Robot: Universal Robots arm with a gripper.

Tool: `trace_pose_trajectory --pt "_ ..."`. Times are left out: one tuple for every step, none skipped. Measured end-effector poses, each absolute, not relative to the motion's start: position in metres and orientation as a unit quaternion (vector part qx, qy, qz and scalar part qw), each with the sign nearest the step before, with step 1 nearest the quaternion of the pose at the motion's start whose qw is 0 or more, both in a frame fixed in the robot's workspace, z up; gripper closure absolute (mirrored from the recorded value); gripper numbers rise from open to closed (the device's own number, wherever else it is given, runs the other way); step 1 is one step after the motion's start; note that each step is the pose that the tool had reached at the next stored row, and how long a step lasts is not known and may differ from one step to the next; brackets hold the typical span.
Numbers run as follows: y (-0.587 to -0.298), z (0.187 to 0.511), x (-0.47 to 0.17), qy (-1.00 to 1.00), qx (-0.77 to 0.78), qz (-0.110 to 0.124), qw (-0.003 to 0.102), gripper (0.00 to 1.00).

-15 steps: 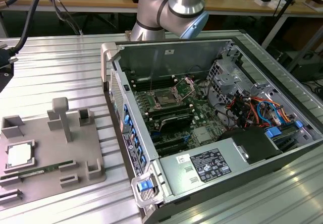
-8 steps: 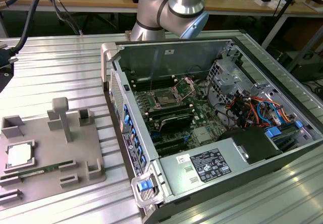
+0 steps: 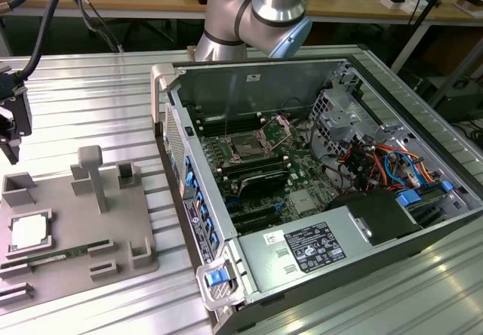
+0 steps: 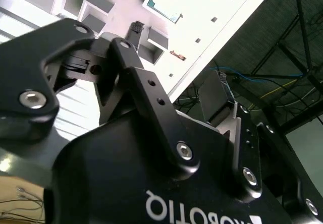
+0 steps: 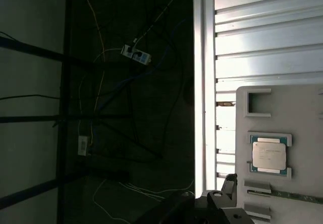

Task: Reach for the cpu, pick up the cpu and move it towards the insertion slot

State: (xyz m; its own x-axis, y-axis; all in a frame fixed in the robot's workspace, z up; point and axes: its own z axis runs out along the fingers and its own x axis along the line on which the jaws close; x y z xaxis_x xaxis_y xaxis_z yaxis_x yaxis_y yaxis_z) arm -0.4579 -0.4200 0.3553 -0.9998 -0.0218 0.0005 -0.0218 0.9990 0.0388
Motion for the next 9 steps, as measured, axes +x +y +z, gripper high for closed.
trace_pose_trajectory --pt "-0.4199 0.3552 -0.4579 -1.000 0.011 -0.019 0.000 0.27" --pt "-0.4199 0.3551 -0.4579 -1.000 0.011 -0.019 0.000 0.27" --pt "-0.4199 0.3550 -0.4579 -1.000 0.011 -0.019 0.000 0.27" --pt "-0.4199 0.3548 -0.4579 -1.000 0.011 -0.019 0.000 0.27" --pt "-0.4199 0.3544 -0.4579 -1.000 0.011 -0.019 0.000 0.27" --pt "-0.4199 0.3536 -0.4579 -1.000 0.011 -0.019 0.000 0.27" --pt "-0.4199 0.3528 -0.4579 -1.000 0.011 -0.019 0.000 0.27" --pt "-0.4199 0.3518 -0.4579 -1.000 0.011 -0.019 0.000 0.27" --pt "-0.4199 0.3512 -0.4579 -1.000 0.011 -0.019 0.000 0.27"
